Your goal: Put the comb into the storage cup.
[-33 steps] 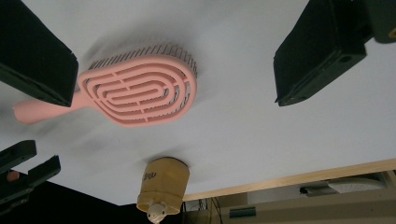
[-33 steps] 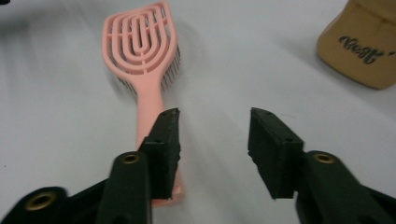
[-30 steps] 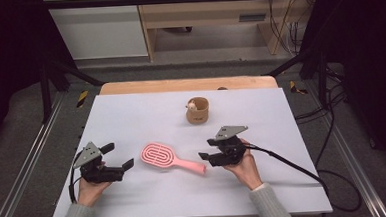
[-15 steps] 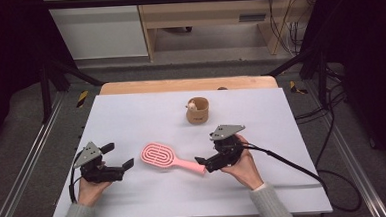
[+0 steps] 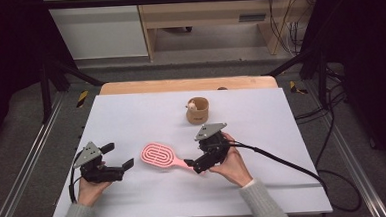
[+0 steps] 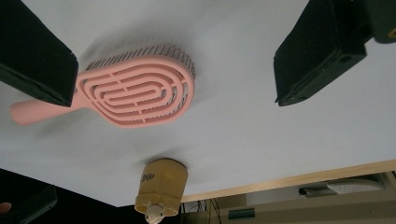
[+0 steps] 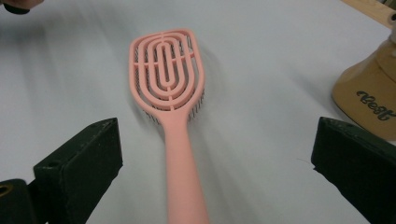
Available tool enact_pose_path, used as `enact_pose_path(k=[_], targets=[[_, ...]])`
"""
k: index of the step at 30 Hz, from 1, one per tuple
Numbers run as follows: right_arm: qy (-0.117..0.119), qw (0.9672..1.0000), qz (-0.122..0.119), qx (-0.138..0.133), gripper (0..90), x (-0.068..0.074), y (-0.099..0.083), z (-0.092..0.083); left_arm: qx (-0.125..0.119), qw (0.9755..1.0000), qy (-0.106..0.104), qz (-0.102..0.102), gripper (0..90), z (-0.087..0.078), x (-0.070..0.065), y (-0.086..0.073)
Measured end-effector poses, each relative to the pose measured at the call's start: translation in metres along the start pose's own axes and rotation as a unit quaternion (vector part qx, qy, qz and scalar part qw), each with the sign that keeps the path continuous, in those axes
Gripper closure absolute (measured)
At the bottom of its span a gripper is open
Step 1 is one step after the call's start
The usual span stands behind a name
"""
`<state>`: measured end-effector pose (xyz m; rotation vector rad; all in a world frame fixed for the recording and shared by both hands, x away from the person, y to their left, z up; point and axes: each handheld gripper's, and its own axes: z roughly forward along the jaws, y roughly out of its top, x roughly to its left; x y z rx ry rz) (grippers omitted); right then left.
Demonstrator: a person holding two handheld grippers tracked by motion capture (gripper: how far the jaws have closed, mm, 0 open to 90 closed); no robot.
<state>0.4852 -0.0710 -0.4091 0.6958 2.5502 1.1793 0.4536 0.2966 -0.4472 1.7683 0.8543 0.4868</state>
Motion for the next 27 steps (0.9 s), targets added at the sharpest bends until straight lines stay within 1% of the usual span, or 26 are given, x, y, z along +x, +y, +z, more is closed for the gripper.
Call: enact_pose_path(k=[1,3,6,10,14,18,21,27], targets=[[0.003,1.0,-0.003,0.002,2.0,0.001,0.001,0.003,0.0,1.0,0.0,0.0,0.0,0.0,0.0,0.0],[0.009,0.9999,-0.003,0.004,1.6,0.002,0.003,0.007,0.0,1.0,0.0,0.0,0.0,0.0,0.0,0.0],[0.011,0.9999,-0.005,0.011,1.7,0.004,0.004,0.015,0.0,1.0,0.0,0.001,0.0,0.0,0.0,0.0],[0.021,0.9996,-0.007,0.019,2.1,0.007,0.005,0.025,-0.001,1.0,-0.001,0.0,0.0,0.0,0.0,0.0],[0.024,0.9995,-0.007,0.019,2.6,0.007,0.005,0.03,-0.001,1.0,0.0,0.001,0.0,0.0,0.0,0.0],[0.03,0.9991,-0.008,0.028,3.2,0.009,0.004,0.04,-0.001,1.0,-0.001,0.001,0.0,0.0,0.0,0.0],[0.032,0.9991,-0.007,0.028,3.4,0.01,0.005,0.044,-0.001,1.0,0.0,0.001,0.0,0.0,0.0,0.0],[0.036,0.9985,-0.006,0.041,5.6,0.012,0.003,0.056,-0.002,1.0,0.0,0.001,0.0,-0.001,0.0,0.0]])
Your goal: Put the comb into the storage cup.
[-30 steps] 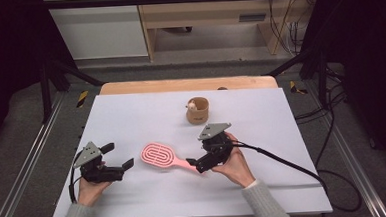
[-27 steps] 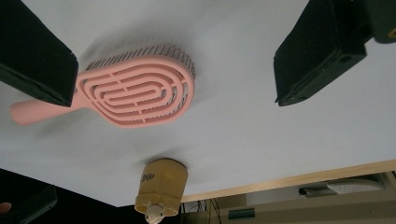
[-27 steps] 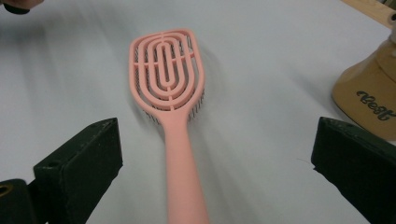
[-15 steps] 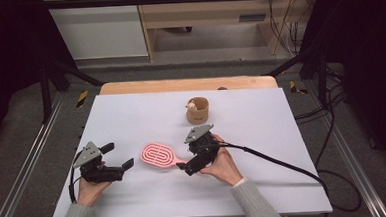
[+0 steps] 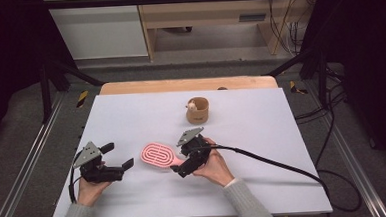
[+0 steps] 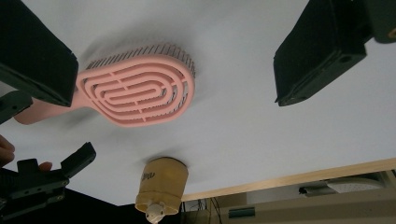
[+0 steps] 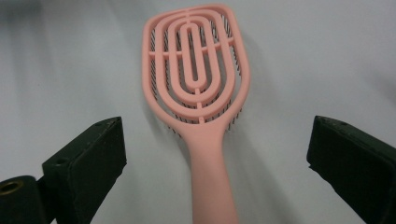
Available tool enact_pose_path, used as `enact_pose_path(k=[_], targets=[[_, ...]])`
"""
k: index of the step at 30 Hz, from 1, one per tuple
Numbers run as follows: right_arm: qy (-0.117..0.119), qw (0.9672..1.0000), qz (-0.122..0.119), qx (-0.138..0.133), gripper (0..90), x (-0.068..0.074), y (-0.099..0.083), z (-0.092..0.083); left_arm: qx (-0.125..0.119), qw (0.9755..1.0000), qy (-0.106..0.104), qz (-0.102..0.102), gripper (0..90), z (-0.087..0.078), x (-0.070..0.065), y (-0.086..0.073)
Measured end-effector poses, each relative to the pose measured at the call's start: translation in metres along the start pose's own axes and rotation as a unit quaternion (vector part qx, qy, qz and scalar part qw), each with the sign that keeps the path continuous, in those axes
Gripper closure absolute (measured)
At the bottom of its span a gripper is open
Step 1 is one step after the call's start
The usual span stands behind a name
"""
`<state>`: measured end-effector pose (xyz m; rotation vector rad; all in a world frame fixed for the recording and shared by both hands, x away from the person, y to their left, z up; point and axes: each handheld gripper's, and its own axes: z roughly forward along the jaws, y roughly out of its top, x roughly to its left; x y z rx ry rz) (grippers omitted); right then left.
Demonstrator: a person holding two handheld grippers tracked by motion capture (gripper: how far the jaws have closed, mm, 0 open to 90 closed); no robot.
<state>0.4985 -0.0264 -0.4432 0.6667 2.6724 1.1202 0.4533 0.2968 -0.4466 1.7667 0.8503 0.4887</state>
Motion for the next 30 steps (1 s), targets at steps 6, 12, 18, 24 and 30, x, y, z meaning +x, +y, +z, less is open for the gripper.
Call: enact_pose_path(k=[6,12,18,24,30], targets=[[0.008,0.9997,-0.003,0.021,12.6,-0.001,-0.004,0.01,0.001,1.0,-0.001,0.0,0.0,0.0,0.0,0.0],[0.016,0.999,-0.009,0.041,21.1,-0.002,-0.007,0.016,0.001,1.0,-0.001,0.0,0.0,0.0,0.0,0.0],[0.032,0.998,-0.019,0.052,37.4,-0.002,-0.008,0.021,0.0,1.0,-0.001,0.0,0.0,0.0,0.0,0.0],[0.04,0.9972,-0.023,0.059,47.7,-0.003,-0.008,0.023,0.001,1.0,-0.001,0.0,0.0,0.0,0.0,0.0],[0.042,0.9969,-0.024,0.063,54.1,-0.003,-0.008,0.024,0.001,1.0,0.0,0.0,0.0,0.0,0.0,0.0]])
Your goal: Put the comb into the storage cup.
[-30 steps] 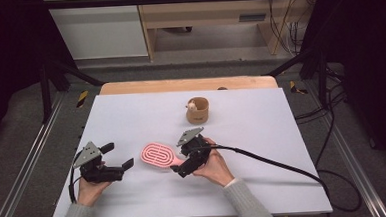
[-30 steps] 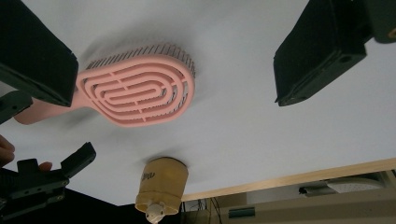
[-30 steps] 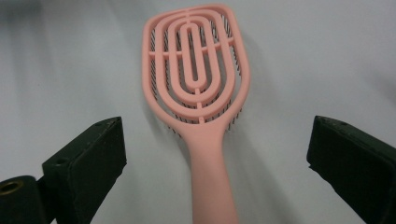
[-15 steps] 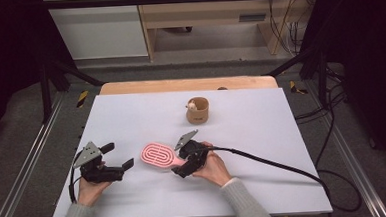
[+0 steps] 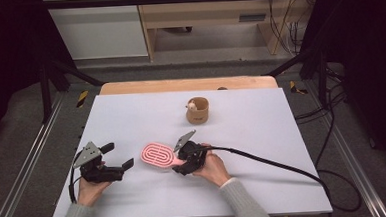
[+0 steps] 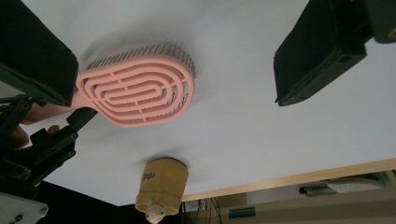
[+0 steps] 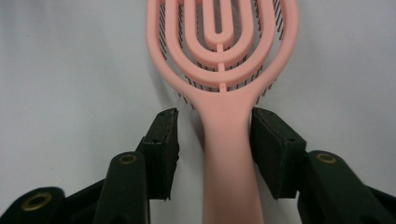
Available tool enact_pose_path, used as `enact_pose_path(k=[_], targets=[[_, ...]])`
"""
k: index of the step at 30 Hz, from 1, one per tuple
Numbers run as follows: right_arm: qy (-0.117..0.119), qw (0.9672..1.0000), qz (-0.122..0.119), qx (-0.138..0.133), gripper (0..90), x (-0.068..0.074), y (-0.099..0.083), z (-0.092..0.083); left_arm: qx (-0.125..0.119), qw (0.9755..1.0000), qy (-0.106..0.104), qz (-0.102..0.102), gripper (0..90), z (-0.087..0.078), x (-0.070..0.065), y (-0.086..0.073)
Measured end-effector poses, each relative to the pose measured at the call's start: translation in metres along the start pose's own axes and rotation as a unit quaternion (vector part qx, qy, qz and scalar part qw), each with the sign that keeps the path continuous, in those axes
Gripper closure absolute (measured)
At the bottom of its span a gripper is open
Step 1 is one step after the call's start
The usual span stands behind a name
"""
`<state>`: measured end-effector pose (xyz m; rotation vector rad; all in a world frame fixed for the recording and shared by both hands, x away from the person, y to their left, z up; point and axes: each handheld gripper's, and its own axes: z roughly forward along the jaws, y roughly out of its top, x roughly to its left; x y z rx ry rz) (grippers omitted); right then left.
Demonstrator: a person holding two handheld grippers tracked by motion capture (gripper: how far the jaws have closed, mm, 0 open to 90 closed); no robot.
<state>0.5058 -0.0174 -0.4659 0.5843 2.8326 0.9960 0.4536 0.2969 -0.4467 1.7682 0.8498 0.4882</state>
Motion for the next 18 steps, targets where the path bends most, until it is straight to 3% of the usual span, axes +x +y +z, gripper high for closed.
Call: enact_pose_path(k=[9,18], targets=[[-0.006,1.0,-0.003,0.006,67.0,-0.0001,-0.0001,0.0,0.001,1.0,0.001,0.0,0.0,0.0002,0.0,-0.0001],[-0.009,0.9999,-0.002,0.006,69.3,-0.0003,-0.0002,0.0003,0.001,1.0,0.001,0.0,0.0,0.0003,0.0002,-0.0001]])
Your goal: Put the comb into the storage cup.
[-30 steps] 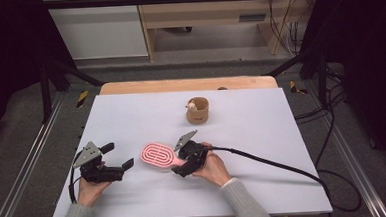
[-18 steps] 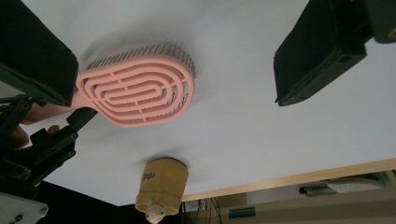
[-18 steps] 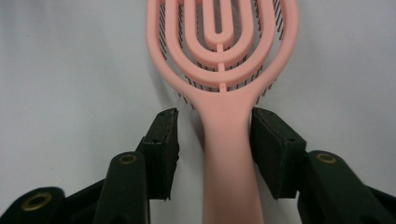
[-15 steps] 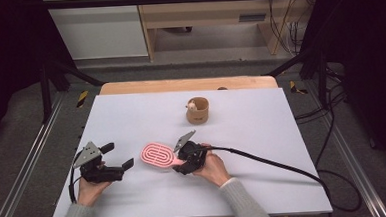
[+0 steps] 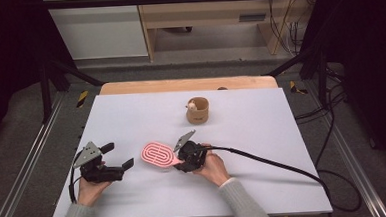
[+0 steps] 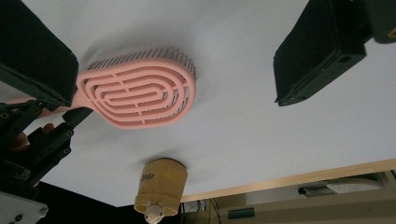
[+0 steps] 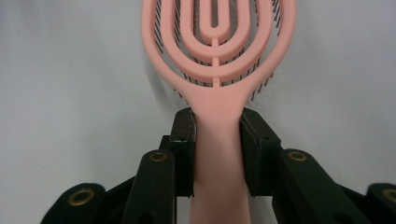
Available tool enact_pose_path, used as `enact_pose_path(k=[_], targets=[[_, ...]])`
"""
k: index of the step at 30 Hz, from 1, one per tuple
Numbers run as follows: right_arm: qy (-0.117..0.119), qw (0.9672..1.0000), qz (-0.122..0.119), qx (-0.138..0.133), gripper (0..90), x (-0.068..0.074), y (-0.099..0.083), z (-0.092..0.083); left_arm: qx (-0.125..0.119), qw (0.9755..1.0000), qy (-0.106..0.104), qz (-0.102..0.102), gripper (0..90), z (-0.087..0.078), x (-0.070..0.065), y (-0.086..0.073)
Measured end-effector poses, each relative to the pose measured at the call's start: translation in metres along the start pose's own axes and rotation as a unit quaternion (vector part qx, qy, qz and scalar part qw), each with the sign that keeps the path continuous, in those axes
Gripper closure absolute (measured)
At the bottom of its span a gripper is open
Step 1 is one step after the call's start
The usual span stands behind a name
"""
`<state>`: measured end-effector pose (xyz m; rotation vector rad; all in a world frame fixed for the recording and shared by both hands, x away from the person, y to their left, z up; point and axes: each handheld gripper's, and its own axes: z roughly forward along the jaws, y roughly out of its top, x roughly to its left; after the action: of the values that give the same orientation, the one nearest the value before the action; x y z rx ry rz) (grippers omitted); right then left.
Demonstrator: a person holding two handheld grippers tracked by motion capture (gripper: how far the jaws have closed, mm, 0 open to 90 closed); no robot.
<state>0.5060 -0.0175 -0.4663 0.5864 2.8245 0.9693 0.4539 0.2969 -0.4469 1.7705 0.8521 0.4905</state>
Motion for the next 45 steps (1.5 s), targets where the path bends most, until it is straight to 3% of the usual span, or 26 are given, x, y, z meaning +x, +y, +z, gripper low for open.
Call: enact_pose_path(k=[5,22,45], targets=[[-0.002,1.0,-0.005,-0.002,69.6,0.001,0.0,0.0,-0.001,1.0,0.0,0.0,0.0,0.0,0.0,0.0],[0.007,0.9998,0.02,-0.004,70.0,0.001,0.001,-0.003,-0.003,1.0,0.001,-0.001,0.0,-0.001,0.0,0.0],[-0.018,0.9979,0.027,-0.056,70.0,0.001,0.009,-0.036,-0.011,0.9999,0.0,-0.01,0.0,-0.004,0.0,0.003]])
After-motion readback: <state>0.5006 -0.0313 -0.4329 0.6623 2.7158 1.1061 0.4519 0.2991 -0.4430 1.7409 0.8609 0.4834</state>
